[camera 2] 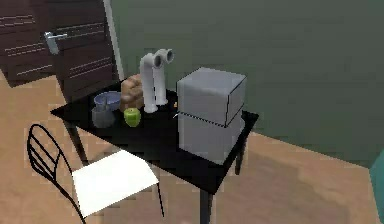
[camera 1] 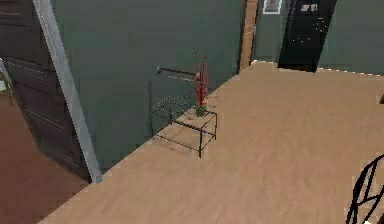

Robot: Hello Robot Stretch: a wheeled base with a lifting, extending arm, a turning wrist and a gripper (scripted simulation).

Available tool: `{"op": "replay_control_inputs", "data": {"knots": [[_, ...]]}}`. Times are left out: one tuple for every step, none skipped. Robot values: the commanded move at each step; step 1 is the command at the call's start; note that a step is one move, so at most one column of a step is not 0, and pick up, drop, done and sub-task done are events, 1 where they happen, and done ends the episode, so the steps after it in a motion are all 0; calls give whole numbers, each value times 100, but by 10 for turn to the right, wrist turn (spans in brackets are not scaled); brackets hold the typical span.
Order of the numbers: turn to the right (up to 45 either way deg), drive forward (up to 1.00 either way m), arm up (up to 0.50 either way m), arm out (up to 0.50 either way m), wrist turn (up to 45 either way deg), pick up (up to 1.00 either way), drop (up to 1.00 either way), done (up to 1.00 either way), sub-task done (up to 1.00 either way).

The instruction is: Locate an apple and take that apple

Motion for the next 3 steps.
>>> {"op": "replay_control_inputs", "data": {"knots": [[-150,0,0,0,0,0,0,0,0],[450,0,0,0,0,0,0,0,0],[120,0,0,0,0,0,0,0,0]]}}
